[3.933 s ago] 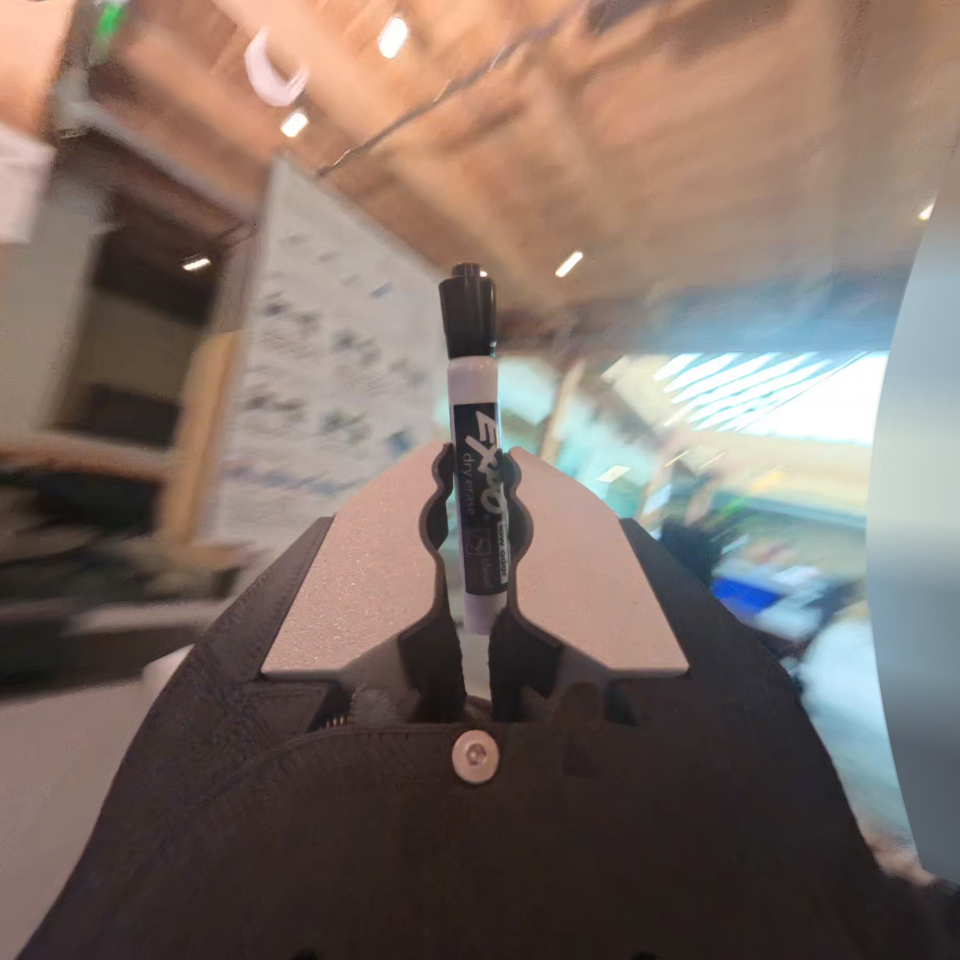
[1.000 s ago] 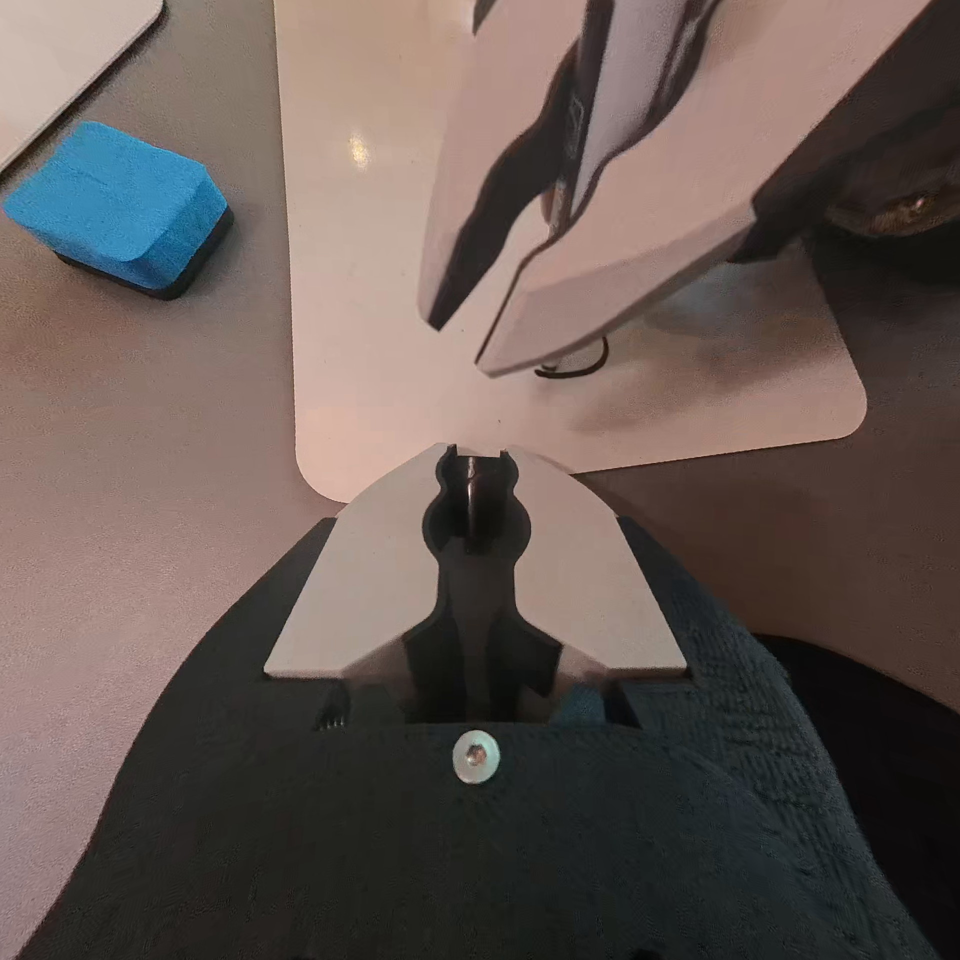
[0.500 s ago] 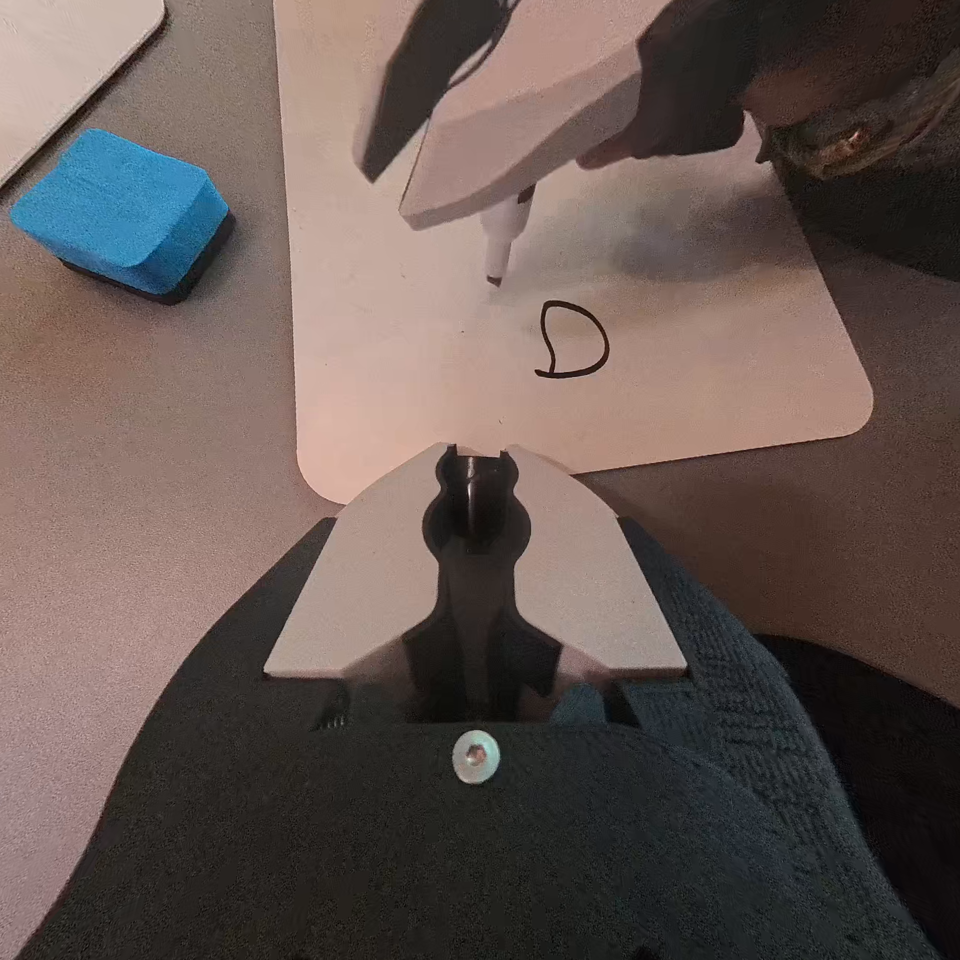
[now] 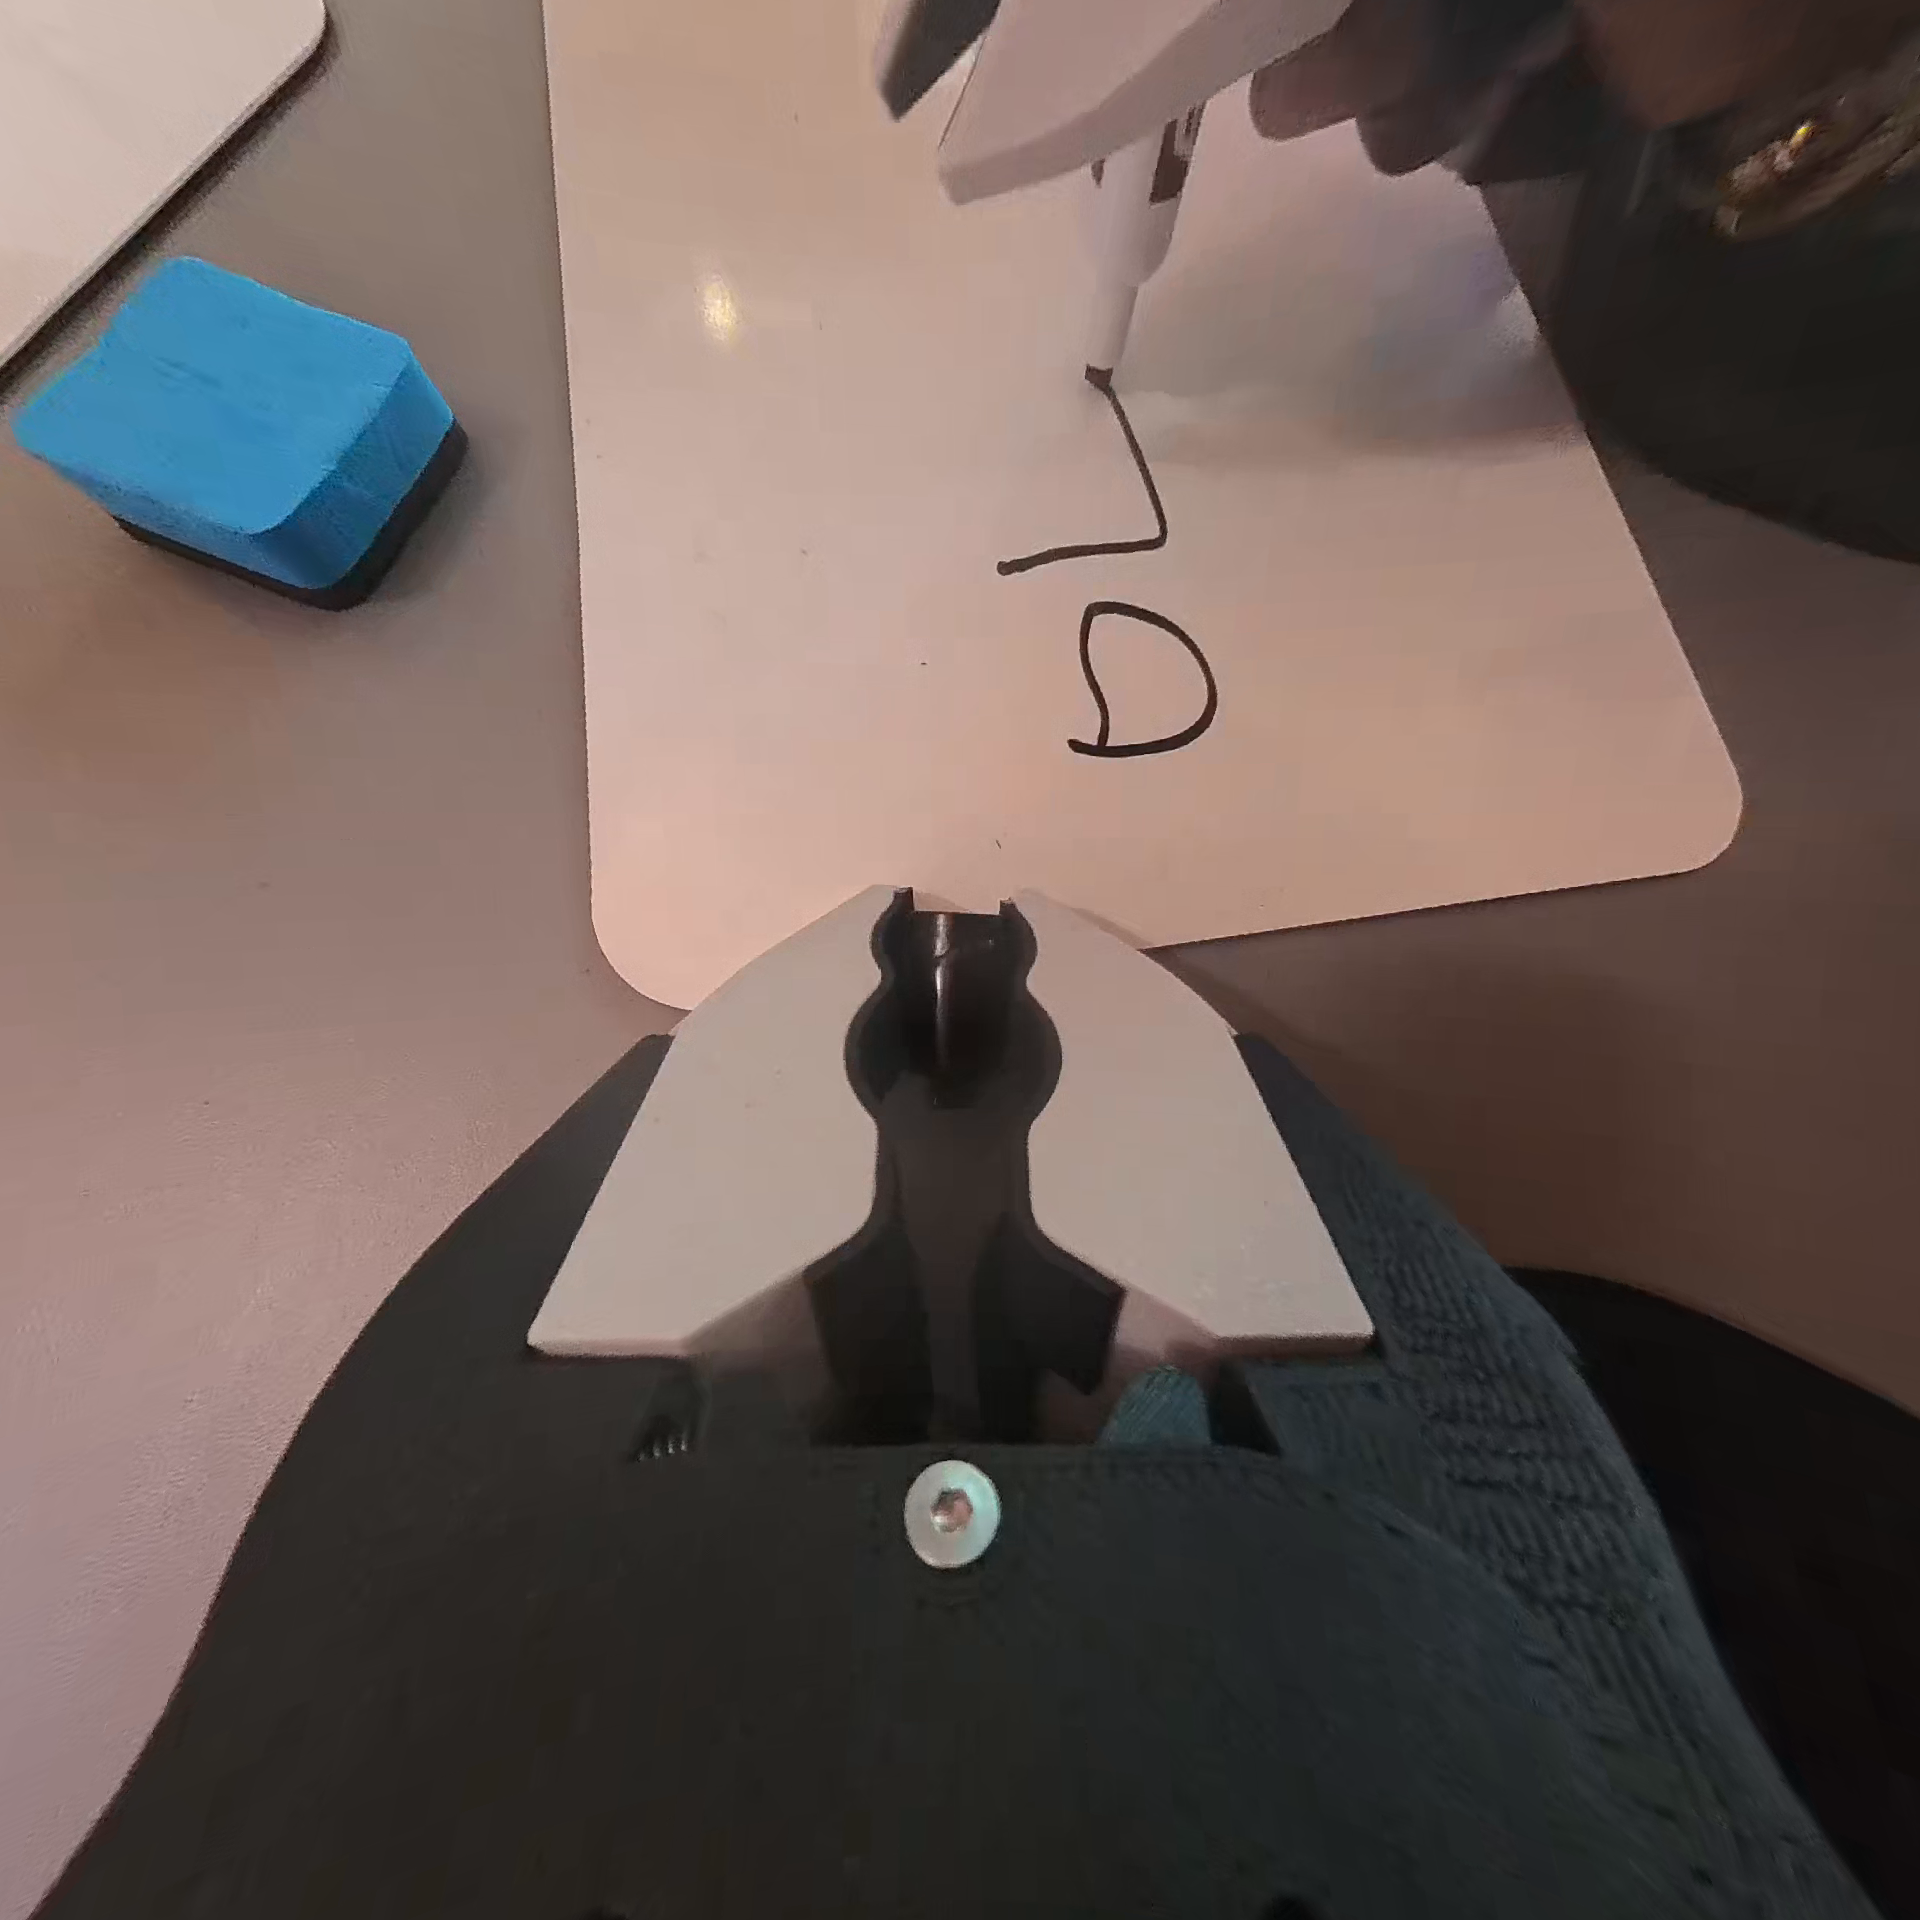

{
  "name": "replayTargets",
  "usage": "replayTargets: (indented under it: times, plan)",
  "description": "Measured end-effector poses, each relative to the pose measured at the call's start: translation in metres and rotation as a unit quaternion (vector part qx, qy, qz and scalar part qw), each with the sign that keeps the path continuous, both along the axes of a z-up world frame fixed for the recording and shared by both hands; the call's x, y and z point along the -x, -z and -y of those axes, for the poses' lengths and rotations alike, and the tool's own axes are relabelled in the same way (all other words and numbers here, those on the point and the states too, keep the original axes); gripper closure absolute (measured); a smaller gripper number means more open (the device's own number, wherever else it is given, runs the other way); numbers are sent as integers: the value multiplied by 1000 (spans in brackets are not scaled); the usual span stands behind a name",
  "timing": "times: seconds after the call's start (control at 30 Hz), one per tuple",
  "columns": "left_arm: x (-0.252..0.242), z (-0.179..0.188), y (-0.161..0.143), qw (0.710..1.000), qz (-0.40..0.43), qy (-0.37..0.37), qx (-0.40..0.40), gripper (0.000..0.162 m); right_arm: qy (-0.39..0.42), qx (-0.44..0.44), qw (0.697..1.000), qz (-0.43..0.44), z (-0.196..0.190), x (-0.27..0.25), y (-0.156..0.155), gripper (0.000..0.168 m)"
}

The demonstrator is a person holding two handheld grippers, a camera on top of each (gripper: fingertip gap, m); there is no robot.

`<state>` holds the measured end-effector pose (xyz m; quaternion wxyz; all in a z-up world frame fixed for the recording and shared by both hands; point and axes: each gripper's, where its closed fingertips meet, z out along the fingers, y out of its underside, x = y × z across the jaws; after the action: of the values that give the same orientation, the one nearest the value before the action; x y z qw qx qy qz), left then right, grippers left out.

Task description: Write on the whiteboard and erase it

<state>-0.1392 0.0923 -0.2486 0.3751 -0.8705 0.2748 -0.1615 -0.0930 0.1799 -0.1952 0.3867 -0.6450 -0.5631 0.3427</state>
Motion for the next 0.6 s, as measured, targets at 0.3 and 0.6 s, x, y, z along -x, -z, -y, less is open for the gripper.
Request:
replayTargets:
  times: [0.3, 0.6]
  plan:
    - [-1, 1, 0, 1000, 0, 3, -1, 145, -22, -5, 1000, -13, -6, 40, -1, 155]
    - [-1, 1, 0, 1000, -1, 5, -2, 146, -3, 1, 999, -43, -11, 25, -15, 155]
